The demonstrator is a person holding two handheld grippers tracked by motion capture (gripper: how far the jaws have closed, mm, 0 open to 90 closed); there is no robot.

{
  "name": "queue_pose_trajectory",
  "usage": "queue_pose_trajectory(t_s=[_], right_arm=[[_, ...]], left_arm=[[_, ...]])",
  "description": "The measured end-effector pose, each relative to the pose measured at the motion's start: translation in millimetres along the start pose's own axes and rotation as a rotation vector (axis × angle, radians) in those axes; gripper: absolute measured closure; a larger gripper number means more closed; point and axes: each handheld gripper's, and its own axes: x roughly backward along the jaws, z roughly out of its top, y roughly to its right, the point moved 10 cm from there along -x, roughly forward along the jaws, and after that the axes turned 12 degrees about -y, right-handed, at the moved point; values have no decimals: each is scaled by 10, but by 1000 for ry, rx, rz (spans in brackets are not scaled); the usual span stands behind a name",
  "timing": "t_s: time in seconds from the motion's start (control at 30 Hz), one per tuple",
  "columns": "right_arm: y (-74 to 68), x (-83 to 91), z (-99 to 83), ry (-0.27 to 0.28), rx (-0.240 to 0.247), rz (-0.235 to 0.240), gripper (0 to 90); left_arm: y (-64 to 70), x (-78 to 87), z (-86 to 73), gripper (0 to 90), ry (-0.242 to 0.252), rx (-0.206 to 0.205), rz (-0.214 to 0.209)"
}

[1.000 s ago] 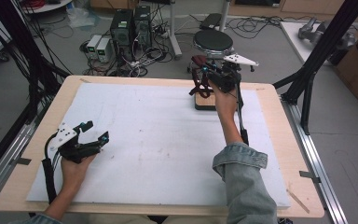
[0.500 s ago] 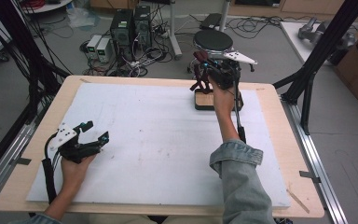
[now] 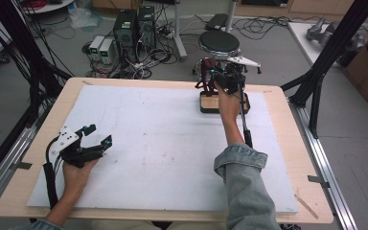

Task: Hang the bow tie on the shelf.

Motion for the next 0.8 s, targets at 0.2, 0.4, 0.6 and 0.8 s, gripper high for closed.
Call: queue_pose_trajectory(t_s=[0.2, 0.4, 0.6, 0.8], right_arm=[[24, -32, -56, -20, 5, -12, 762], [49, -42, -87, -23, -4, -15, 762], [64, -10, -96, -16, -7, -9, 742], [53, 68, -86, 4, -8, 11, 674]], left_arm=[[-1, 1, 0, 197, 0, 0, 0], [-1, 1, -1, 197, -1, 2, 1], [0, -1, -2, 197, -1, 2, 1], [-5, -1, -3, 197, -3, 0, 4]])
